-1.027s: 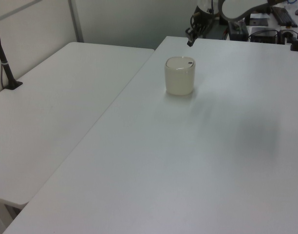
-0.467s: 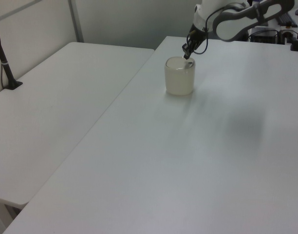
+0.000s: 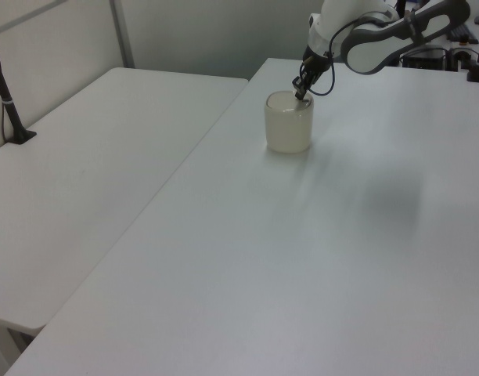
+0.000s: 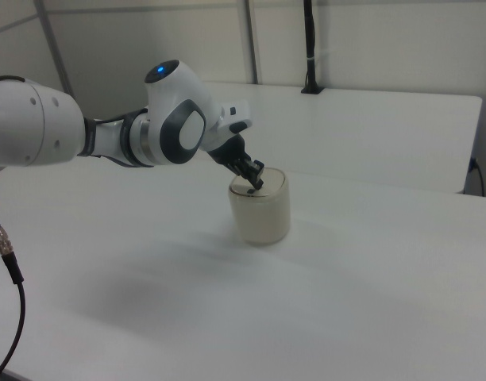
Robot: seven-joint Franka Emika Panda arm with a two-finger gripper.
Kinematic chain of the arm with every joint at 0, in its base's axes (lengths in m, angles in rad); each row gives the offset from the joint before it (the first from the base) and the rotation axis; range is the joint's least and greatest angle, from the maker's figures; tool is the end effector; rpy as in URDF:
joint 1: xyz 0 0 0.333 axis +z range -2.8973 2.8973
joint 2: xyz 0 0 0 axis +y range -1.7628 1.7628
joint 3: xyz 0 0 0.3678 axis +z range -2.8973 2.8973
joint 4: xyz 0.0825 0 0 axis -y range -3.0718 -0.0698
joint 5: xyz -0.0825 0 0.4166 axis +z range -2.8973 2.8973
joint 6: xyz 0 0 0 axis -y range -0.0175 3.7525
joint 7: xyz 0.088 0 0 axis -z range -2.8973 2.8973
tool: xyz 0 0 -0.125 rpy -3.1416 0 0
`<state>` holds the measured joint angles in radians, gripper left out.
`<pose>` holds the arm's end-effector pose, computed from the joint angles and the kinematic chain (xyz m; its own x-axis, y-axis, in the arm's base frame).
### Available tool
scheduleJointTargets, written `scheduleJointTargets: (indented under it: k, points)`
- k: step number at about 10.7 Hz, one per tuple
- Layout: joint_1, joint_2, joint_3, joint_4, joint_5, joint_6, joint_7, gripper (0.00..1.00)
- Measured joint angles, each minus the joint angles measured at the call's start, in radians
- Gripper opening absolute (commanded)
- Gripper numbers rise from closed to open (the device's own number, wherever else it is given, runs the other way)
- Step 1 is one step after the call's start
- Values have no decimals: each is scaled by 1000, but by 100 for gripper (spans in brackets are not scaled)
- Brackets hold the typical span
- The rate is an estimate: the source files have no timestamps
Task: Open the trash bin
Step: 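Press the dark button on the bin lid with the gripper fingertips, then raise the gripper up and away from the opened bin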
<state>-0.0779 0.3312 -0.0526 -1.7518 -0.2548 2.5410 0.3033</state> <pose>0.7296 -0.0912 0.4487 0.8626 -0.1940 0.4673 -0.2702 -0.9575 0.1013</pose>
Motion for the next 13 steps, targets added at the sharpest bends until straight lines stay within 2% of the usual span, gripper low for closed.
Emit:
scheduleJointTargets:
  k: [2,5,8,10,11,13]
  points:
    - [-1,-17,-3,14,0,-8,40,5]
    - [-3,-113,-4,45,6,-177,74,7]
    - [-2,-223,-2,54,51,-344,79,10]
    - [3,-256,0,65,85,-439,79,21]
    - [8,-268,2,69,100,-478,79,31]
    - [38,-301,3,75,144,-564,79,72]
